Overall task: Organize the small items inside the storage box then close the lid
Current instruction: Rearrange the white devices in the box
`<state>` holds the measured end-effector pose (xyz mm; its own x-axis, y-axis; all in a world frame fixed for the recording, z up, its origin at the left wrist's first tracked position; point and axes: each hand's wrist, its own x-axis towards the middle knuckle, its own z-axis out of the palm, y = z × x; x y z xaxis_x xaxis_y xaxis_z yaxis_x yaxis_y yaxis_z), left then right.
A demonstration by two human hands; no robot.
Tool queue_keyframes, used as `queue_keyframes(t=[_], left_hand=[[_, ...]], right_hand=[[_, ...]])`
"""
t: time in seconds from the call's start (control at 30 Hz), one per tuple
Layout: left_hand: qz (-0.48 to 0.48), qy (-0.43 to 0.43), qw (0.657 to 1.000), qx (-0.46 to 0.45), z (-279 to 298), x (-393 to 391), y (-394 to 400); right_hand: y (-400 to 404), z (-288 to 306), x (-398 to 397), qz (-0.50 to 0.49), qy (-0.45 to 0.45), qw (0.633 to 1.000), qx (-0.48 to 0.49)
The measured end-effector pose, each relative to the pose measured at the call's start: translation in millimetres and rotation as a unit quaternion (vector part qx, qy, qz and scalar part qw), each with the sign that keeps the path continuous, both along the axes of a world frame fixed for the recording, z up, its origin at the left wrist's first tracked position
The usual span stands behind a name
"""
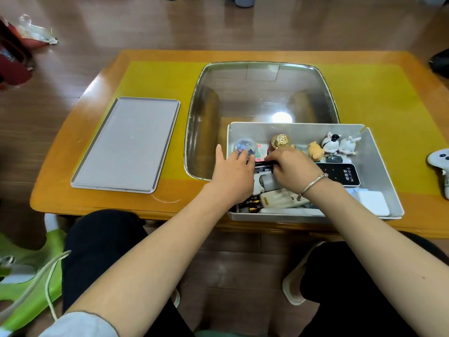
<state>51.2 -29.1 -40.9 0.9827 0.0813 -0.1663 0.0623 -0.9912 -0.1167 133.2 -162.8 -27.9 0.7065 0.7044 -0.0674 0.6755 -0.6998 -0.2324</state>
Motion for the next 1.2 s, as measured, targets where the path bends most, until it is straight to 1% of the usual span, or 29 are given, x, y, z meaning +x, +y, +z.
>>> queue_keyframes(t=[0.07, 0.1, 0.13, 0.2, 0.27, 0.4, 0.53, 0.67, 0.83, 0.9, 0.97, 1.03, 1.07, 1.13, 1.2], left_hand=[[-0.003, 0.0, 1.0, 0.005, -1, -1, 0], [-0.003, -0.002, 1.0, 0.007, -2, -2, -1], [-0.002, -0.005, 1.0, 0.008, -2, -2, -1], [0.003, -0.012, 1.0, 0.008, -4, -3, -2], [0.007, -0.014, 1.0, 0.007, -4, -4, -3], [0.002, -0.023, 1.0, -0.001, -4, -5, -2], [0.003, -0.032, 0.999, -0.018, -4, -5, 0], [0.011, -0.039, 0.999, -0.037, -4, -4, -1], [0.0, -0.031, 0.999, -0.024, -4, -6, 1], [-0.001, -0.055, 0.997, -0.058, -2, -8, 2], [0.024, -0.113, 0.987, -0.111, -1, -12, 2], [0.09, -0.164, 0.969, -0.163, 1, -19, 1], [0.131, -0.172, 0.958, -0.189, 2, -22, 0], [0.2, -0.158, 0.939, -0.231, 1, -26, 0], [0.235, -0.124, 0.934, -0.24, 0, -28, 1]], right_hand=[[-5, 2, 6, -0.059, -0.059, 0.993, 0.084], [-6, 3, 11, -0.085, -0.086, 0.988, 0.094], [-5, 4, 17, -0.106, -0.099, 0.986, 0.083], [-3, 4, 29, -0.133, -0.089, 0.986, 0.035], [2, 4, 36, -0.128, -0.064, 0.99, 0.017], [3, 1, 40, -0.078, -0.026, 0.995, 0.059], [-2, -3, 41, -0.088, -0.004, 0.994, 0.066], [-12, -3, 40, -0.084, -0.033, 0.994, 0.067], [-25, 0, 34, -0.091, -0.081, 0.989, 0.087], [-30, 4, 28, -0.059, -0.078, 0.99, 0.102], [-33, 7, 20, 0.0, -0.039, 0.996, 0.086], [-31, 5, 10, 0.051, 0.001, 0.998, 0.039], [-28, 4, 6, 0.065, 0.016, 0.998, 0.011], [-20, -1, 0, 0.086, 0.035, 0.995, -0.035], [-13, -7, -3, 0.092, 0.043, 0.993, -0.059]])
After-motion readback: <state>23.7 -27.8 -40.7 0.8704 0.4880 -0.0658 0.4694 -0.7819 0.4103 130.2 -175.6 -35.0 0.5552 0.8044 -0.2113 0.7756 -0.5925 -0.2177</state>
